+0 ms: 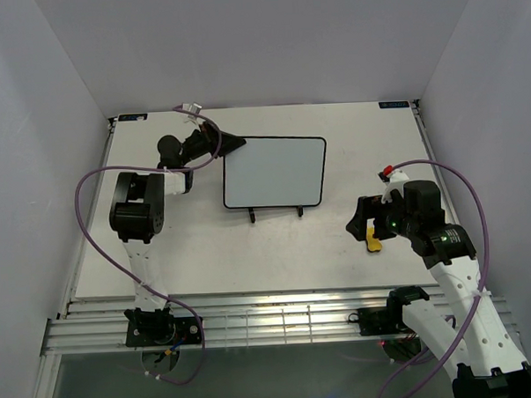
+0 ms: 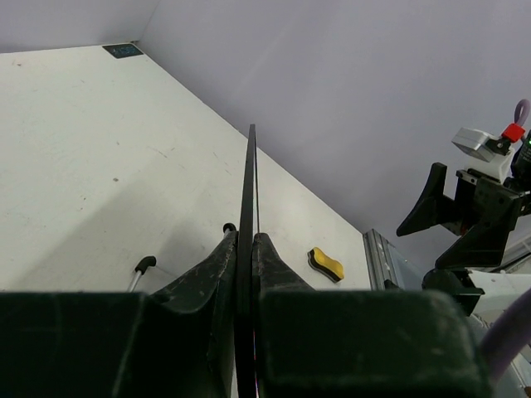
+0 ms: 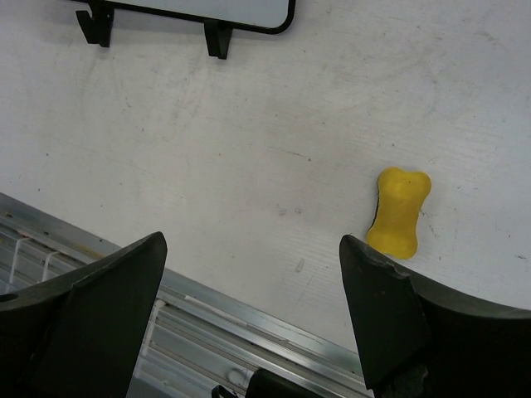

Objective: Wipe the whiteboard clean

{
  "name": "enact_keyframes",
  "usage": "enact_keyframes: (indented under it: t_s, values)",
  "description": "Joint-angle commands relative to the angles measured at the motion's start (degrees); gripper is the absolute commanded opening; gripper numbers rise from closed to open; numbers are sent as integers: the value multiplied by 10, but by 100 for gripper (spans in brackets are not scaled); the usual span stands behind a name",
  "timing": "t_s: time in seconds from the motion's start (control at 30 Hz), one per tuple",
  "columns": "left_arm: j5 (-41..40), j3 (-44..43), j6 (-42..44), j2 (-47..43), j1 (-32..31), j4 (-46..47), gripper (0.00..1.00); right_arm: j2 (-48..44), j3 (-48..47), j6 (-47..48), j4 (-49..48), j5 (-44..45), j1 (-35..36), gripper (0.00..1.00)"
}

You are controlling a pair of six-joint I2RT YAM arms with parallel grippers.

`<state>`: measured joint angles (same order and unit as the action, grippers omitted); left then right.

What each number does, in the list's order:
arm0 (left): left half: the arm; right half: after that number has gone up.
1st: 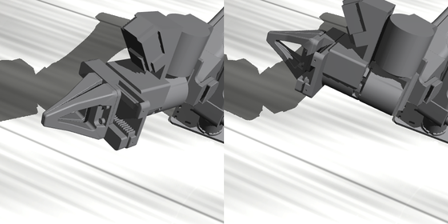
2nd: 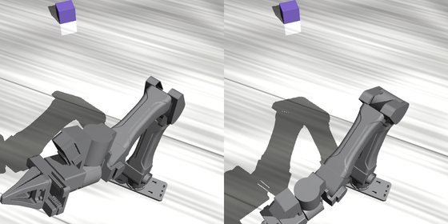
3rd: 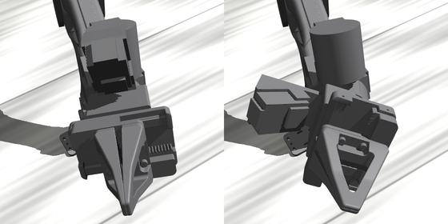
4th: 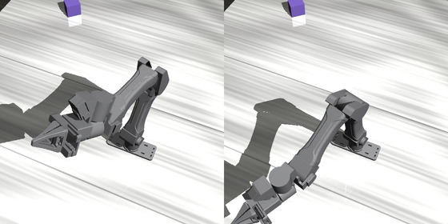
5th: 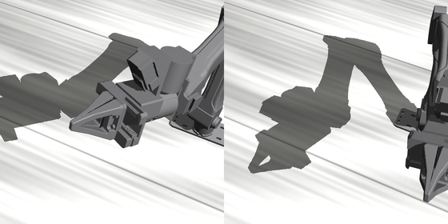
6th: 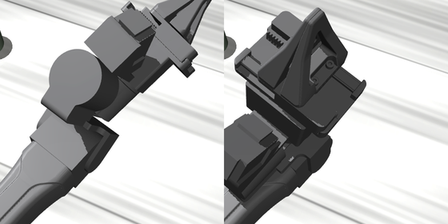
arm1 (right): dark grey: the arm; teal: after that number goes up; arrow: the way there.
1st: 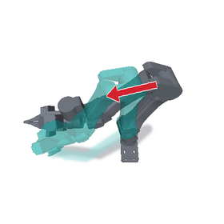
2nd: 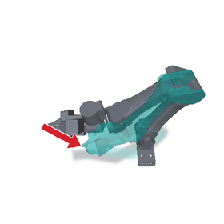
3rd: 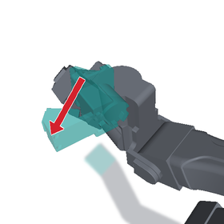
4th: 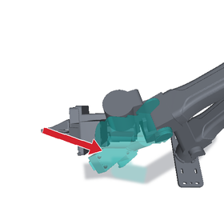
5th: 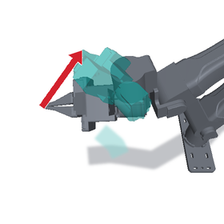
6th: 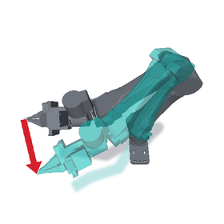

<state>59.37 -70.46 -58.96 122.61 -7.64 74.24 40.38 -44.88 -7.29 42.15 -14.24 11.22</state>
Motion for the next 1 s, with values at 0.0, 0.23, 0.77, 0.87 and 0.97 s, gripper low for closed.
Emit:
enact_keyframes:
  t_s: [0.0, 0.23, 0.77, 0.87, 0.97]
  values:
    - [16, -24, 24, 7, 3, 80, 0, -11, -19, 8, -4, -13, -2, 90]
    - [45, -7, 43, 23, 20, 136, 0, -14, -18, 10, -6, -21, -2, 90]
    - [67, 35, 82, 30, 33, 166, 4, -15, -16, 10, -10, -27, -2, 90]
    - [67, 43, 78, 35, 32, 166, 7, -22, -13, 10, -10, -25, -2, 90]
    - [66, 54, 86, 36, 34, 166, 15, -26, -12, 10, -11, -28, -2, 90]
